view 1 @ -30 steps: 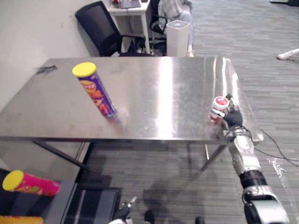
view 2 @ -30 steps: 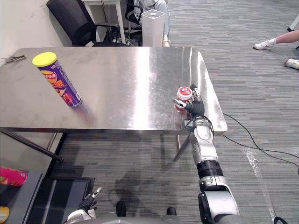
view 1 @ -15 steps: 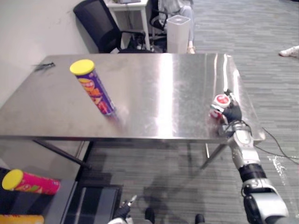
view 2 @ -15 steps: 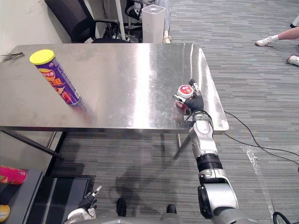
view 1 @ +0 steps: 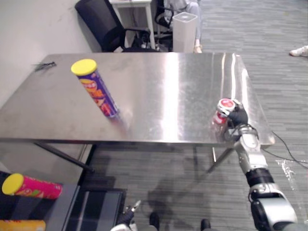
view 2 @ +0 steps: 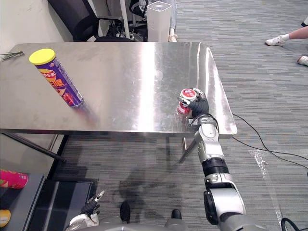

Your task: Put the gum and the chips on the shelf.

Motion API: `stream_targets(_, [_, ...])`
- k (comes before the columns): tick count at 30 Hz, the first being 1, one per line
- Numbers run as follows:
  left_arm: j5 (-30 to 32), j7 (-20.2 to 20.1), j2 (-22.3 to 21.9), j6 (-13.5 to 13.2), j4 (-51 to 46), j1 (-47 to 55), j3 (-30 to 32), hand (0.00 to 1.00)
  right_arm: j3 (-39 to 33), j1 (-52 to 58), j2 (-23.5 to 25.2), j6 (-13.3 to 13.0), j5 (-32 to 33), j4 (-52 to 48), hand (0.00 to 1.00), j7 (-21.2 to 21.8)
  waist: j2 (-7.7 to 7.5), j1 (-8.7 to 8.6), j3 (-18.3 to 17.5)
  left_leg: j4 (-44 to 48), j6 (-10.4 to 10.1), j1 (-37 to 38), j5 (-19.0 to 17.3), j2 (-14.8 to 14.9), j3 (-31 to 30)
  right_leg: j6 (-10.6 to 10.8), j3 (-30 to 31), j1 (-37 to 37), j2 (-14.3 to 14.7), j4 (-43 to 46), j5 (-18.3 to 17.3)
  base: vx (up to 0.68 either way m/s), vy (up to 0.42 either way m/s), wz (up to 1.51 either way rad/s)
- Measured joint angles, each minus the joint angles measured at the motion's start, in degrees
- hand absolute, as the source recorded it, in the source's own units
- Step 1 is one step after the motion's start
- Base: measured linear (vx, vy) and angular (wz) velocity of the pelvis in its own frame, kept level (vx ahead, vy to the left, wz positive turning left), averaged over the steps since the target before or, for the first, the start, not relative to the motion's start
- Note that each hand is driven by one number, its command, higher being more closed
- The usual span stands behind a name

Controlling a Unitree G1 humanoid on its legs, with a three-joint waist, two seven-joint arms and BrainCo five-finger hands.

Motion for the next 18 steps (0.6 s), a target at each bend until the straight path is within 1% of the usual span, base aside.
stream_targets(6, [0.0, 0.0, 0.0, 0.0, 0.0, 0.0, 0.1, 0.00, 1.7, 0.1, 0.0, 0.3, -1.3, -2.8, 1.00, 0.5, -0.04, -0.04, 0.0, 0.0, 0.0, 0.0, 0.0, 0.0, 0.0, 0.0, 0.0, 0.0, 0.0, 0.0, 0.0, 0.00, 0.000, 0.00])
stream_targets(11, [0.2, -0.1, 0.0, 0.1, -0.1, 0.0, 0.5, 0.00, 1.7, 0.6, 0.0, 0.3, -1.2, -13.9, 1.00, 1.1, -0.24, -0.08, 0.1, 0.2, 0.0, 0.0, 0.0, 0.0, -0.1, 0.0, 0.0, 0.1, 0.0, 0.0, 0.0, 0.00, 0.000, 0.00])
stream_targets(15, [0.2, -0.2, 0.0, 0.3, -0.1, 0.0, 0.7, 0.00, 1.9, 2.0, -0.2, 0.5, -1.2, -20.5, 1.00, 1.7, -0.40, -0.09, 0.2, 0.3, 0.0, 0.1, 0.0, 0.1, -0.2, 0.0, -0.2, 0.3, 0.0, 0.1, 0.0, 0.00, 0.000, 0.00])
stream_targets(16, [0.2, -0.2, 0.0, 0.4, -0.1, 0.0, 0.7, 0.00, 2.3, 2.7, -0.4, 0.7, -1.2, -22.3, 1.00, 2.1, -0.44, -0.13, 0.2, 0.3, 0.0, 0.2, 0.0, 0.1, -0.2, 0.0, -0.2, 0.3, 0.0, 0.1, 0.0, 0.00, 0.000, 0.00])
stream_targets(18, [0.2, -0.2, 0.0, 0.5, -0.1, 0.1, 0.8, 0.00, 3.0, 4.1, -0.5, 2.2, -0.8, -25.7, 1.00, 2.3, -0.56, -0.23, 0.2, 0.3, 0.0, 0.5, 0.1, 0.1, -0.4, 0.0, -0.3, 0.7, 0.1, 0.1, 0.0, 0.00, 0.000, 0.00])
